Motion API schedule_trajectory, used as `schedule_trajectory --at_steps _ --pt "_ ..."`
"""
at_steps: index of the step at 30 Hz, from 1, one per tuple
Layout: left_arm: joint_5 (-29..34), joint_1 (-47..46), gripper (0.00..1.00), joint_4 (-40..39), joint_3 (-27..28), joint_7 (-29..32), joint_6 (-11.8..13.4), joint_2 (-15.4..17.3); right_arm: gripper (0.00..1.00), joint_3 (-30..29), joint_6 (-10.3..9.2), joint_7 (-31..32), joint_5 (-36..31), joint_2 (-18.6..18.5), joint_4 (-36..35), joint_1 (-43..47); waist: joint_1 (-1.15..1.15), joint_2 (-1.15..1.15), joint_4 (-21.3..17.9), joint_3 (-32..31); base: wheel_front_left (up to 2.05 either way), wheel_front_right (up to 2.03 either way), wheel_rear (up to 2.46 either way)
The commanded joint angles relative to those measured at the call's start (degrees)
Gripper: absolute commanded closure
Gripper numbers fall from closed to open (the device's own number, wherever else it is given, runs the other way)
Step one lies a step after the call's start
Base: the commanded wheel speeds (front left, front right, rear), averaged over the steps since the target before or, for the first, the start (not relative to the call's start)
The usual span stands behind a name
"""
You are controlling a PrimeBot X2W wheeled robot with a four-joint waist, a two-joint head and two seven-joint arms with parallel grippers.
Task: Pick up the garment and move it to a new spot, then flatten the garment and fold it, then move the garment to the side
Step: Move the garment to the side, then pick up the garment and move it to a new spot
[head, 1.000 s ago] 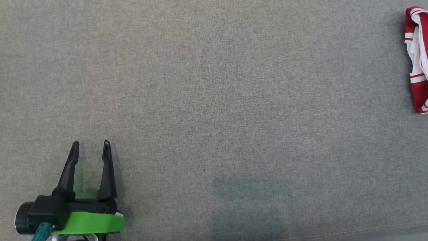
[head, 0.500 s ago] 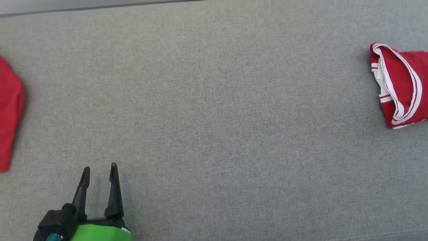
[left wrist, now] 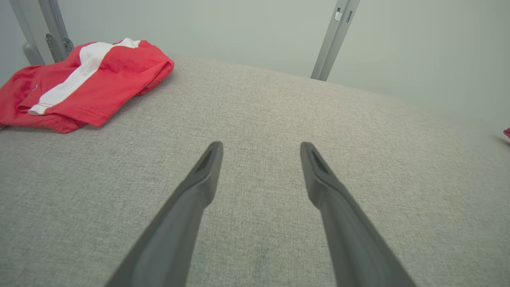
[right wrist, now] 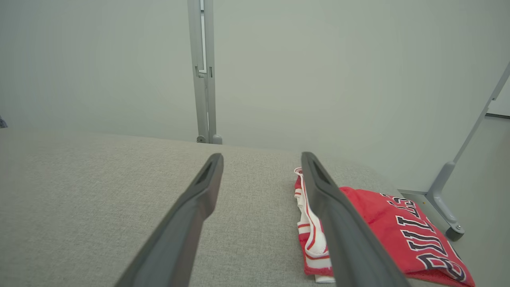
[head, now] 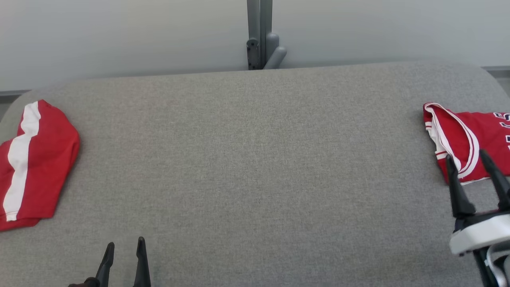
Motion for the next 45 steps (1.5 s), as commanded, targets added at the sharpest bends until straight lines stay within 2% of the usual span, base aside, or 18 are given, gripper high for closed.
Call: schedule_trajectory --at_steps 1,8,13,26,45 --pt "0.8 0.7 0.0 0.7 0.3 -0.2 -0.5 0.1 0.0 -0.3 -0.08 -0.4 -2.4 2.7 -1.1 2.9 0.0 0.0 1.1 -3.4 0.0 0.0 0.0" --pt "1.9 0.1 0.0 1.9 1.2 -0.2 -1.2 0.1 0.0 -4.3 -0.08 -0.4 -9.3 14.0 -5.9 9.6 0.0 0.0 1.3 -4.3 0.0 0.0 0.0" --pt "1.6 0.7 0.0 3.2 0.8 -0.2 -1.7 0.1 0.0 -5.6 -0.08 -0.4 -11.5 17.6 -5.5 12.7 0.0 0.0 1.1 -4.7 0.0 0.0 0.0" --pt "1.1 -0.4 0.0 5.7 0.9 -0.2 -2.3 0.1 0.0 -7.3 -0.07 -0.4 -13.9 19.5 -3.4 13.4 0.0 0.0 1.2 -5.5 0.0 0.0 0.0" --pt "0.1 -0.3 0.0 5.4 -0.3 -0.2 -2.2 0.1 0.0 -6.4 -0.07 -0.4 -11.2 19.5 -1.8 13.8 0.0 0.0 1.2 -5.4 0.0 0.0 0.0"
